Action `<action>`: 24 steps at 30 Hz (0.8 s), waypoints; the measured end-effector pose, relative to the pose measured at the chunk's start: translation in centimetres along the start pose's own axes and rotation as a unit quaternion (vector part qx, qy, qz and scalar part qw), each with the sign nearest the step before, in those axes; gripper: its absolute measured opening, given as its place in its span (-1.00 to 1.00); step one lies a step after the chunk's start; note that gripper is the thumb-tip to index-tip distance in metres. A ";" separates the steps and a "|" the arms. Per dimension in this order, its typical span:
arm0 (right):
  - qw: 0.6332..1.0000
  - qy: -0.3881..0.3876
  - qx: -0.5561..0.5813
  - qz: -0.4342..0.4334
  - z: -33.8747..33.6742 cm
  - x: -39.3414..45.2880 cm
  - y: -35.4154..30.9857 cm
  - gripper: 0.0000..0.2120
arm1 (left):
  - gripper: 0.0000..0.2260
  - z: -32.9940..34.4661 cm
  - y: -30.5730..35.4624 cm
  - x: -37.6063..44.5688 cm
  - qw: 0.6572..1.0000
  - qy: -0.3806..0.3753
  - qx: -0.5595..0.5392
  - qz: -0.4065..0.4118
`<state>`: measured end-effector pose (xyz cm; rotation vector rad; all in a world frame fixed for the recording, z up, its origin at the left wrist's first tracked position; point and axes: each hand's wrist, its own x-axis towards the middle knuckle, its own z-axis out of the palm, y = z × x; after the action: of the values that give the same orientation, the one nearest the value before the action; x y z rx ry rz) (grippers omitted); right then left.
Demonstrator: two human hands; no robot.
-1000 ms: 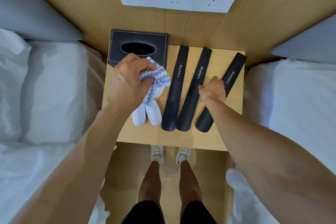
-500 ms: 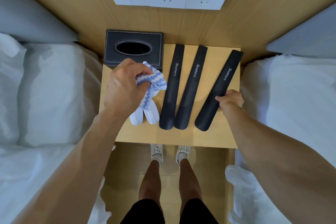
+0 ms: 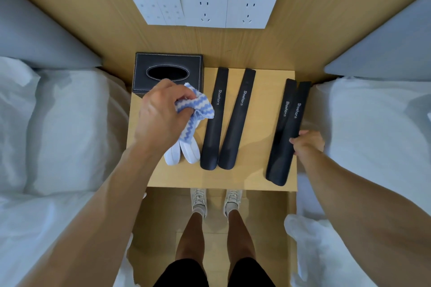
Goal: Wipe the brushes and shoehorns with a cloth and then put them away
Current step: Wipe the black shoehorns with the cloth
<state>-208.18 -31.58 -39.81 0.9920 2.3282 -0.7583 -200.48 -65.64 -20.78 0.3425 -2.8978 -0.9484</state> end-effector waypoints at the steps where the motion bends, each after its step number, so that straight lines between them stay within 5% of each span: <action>1: 1.000 0.000 0.004 -0.002 -0.4 -0.2 0.0 -0.68 | -0.81 -0.2 0.3 0.0 1.000 0.002 -0.001 0.001; 7: 0.997 -0.003 0.037 -0.061 -3.2 -2.9 -0.9 -0.64 | -0.80 -2.1 2.9 0.0 1.000 0.017 -0.009 0.012; 13: 0.984 -0.005 0.120 -0.129 -7.1 -8.4 -3.5 -0.90 | -0.81 -4.8 7.6 0.1 0.998 0.024 -0.032 0.043; 18: 0.949 -0.012 0.175 -0.263 -11.0 -16.4 -5.3 -0.90 | -0.83 -7.5 12.2 -0.4 0.996 -0.001 -0.054 0.076; 24: 0.873 -0.041 0.317 -0.368 -16.4 -25.0 -7.3 -0.65 | -0.84 -10.7 17.3 -1.0 0.982 0.027 -0.084 0.165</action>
<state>-201.94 -37.19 -10.21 0.2175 2.4031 -1.9068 -201.32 -58.01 -1.92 -0.1187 -2.6828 -1.0904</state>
